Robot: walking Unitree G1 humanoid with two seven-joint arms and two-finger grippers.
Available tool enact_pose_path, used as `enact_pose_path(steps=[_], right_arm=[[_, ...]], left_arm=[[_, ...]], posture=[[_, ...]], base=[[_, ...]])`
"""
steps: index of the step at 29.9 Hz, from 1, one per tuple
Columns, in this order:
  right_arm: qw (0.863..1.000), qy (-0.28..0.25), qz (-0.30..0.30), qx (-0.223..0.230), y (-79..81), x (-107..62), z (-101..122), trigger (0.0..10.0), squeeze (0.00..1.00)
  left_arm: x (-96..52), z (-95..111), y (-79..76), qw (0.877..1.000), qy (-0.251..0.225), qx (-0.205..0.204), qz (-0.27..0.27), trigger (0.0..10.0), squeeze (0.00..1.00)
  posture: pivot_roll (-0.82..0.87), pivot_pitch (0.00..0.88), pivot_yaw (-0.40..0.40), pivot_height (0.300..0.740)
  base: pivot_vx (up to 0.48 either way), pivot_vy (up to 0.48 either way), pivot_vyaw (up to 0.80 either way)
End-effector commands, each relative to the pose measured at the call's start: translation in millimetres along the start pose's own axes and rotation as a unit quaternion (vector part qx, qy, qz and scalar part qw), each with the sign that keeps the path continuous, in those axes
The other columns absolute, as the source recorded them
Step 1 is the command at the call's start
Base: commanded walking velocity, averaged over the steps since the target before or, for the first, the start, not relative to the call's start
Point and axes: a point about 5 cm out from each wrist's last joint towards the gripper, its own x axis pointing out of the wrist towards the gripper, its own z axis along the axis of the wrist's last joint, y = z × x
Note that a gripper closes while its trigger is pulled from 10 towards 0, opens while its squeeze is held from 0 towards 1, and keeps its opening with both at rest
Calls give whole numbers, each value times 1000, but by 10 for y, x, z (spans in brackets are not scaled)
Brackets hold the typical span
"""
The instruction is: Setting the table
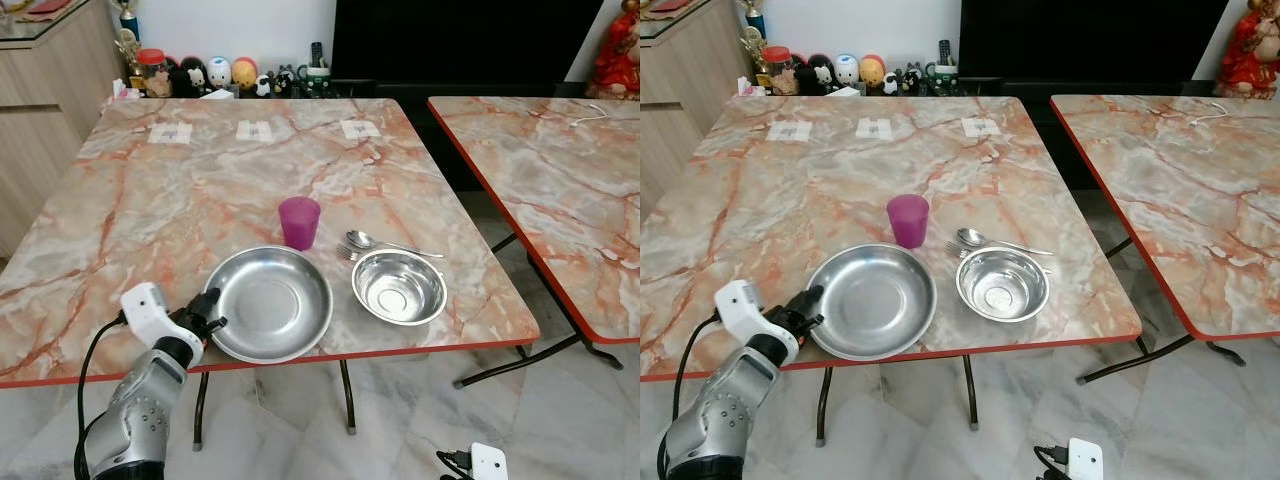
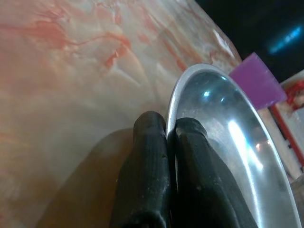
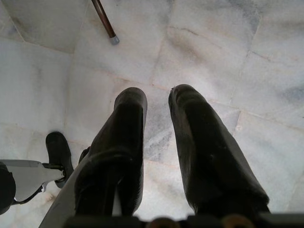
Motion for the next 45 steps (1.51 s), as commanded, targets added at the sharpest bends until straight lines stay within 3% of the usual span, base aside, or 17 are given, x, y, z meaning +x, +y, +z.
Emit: enact_pose_path(steps=[1,9,15,18,27,45], right_arm=[[1000,-1,-6,1,-43,-5,9,10000,0],[1000,-1,-7,0,-55,-6,13,10000,0],[1000,-1,-7,-2,-63,-5,21,10000,0],[1000,-2,-8,-3,-72,-5,30,10000,0],[1000,-7,-8,2,-68,-6,31,10000,0],[1000,-6,-11,5,-48,-5,17,10000,0]], left_arm=[[-19,109,-106,999,-37,-12,-25,10000,0],[-96,252,-294,993,-76,-38,-76,10000,0],[-159,308,-332,991,-96,-47,-77,10000,0],[-101,416,-499,988,-126,-37,-85,10000,0],[-51,459,-570,987,-135,-24,-89,10000,0],[-9,462,-661,987,-128,-2,-100,10000,0]], posture=[[145,16,-110,740],[143,12,-115,740],[141,8,-120,740],[138,0,-121,740],[131,0,-115,740],[123,0,-95,740]], base=[[0,0,0],[0,0,0],[0,0,0],[0,0,0],[0,0,0],[0,-304,0]])
